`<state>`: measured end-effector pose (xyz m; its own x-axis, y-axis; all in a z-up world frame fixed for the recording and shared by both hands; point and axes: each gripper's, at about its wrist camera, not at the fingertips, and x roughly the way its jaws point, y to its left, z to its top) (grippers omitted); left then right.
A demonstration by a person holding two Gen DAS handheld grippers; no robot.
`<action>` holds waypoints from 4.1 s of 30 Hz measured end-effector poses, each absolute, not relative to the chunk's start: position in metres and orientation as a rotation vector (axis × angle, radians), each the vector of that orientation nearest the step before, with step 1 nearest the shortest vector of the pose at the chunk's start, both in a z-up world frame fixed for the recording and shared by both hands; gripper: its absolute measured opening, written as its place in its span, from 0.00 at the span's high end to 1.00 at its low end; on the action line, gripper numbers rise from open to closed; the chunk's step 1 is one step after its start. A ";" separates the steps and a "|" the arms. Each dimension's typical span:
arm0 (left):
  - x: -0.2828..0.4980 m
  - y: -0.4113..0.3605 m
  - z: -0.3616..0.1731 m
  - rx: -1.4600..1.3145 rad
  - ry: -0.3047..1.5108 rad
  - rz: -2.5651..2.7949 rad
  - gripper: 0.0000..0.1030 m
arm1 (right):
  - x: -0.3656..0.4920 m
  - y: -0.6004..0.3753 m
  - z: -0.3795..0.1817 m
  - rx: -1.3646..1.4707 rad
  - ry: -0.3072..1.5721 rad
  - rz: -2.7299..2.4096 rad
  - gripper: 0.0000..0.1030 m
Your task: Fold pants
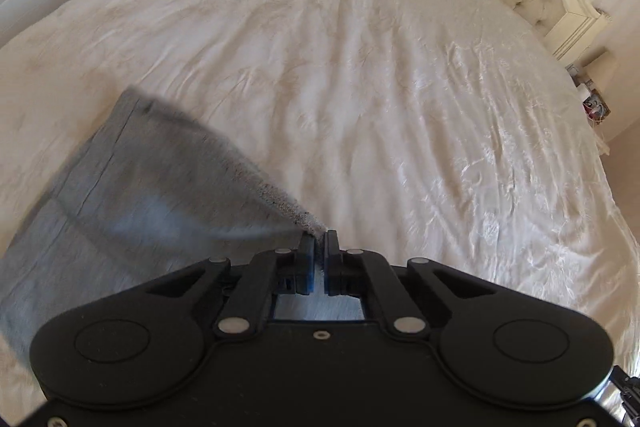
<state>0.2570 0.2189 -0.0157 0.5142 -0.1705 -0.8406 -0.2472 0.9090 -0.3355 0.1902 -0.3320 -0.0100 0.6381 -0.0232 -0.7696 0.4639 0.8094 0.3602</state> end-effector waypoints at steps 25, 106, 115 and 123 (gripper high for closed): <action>0.168 0.226 -0.110 -0.443 1.288 0.227 0.96 | 0.135 -0.394 -0.134 0.729 1.010 -0.590 0.71; 0.065 0.103 -0.051 -0.216 1.303 0.037 0.98 | 0.028 -0.425 -0.094 0.325 1.095 -0.388 0.80; 0.084 0.029 -0.100 -0.259 1.417 0.007 0.91 | 0.093 -0.446 -0.113 0.234 1.130 -0.167 0.76; 0.084 0.033 -0.120 -0.326 1.450 0.081 0.91 | 0.114 -0.449 -0.137 0.210 1.215 -0.104 0.73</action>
